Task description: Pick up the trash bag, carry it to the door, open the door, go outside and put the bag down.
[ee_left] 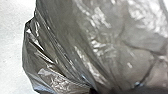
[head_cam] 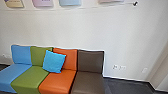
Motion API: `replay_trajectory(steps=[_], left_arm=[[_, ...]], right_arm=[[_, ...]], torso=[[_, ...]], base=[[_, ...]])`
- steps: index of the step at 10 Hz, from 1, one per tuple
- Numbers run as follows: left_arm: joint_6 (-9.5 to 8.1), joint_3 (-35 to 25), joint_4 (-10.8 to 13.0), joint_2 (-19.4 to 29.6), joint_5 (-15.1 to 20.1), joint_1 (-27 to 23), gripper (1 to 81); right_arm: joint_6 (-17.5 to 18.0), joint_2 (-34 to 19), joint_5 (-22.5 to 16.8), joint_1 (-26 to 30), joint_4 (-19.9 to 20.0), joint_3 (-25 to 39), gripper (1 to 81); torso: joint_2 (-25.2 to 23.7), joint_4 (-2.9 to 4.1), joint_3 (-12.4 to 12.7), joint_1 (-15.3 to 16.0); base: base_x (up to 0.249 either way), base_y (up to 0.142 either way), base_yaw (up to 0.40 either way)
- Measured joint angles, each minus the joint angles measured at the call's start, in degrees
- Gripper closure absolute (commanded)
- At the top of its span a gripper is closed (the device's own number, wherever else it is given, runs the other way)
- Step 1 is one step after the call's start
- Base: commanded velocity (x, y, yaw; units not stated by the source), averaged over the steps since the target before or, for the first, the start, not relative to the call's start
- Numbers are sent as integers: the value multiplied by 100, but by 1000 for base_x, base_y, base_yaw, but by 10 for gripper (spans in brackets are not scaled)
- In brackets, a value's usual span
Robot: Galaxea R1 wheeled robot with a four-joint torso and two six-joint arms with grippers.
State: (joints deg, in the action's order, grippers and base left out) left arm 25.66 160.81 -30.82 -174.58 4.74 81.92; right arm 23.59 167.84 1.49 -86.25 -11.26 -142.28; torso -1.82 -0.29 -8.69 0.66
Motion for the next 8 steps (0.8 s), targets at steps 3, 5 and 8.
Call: replay_trajectory(steps=[3, 5, 8], left_arm=[[-1, 0, 0, -1, 18, 11, 811], [-1, 0, 0, -1, 29, 13, 811], [-1, 0, 0, -1, 38, 38, 811]], right_arm=[[0, 13, -4, -38, 0, -1, 10], [0, 49, -6, -38, -4, -9, 10], [0, 49, -20, -74, -9, -26, 10]], torso=[[5, 0, 33, -5], [6, 0, 280, -2], [5, 0, 389, -13]], base=[[0, 0, 0], [0, 0, 0], [0, 0, 0]])
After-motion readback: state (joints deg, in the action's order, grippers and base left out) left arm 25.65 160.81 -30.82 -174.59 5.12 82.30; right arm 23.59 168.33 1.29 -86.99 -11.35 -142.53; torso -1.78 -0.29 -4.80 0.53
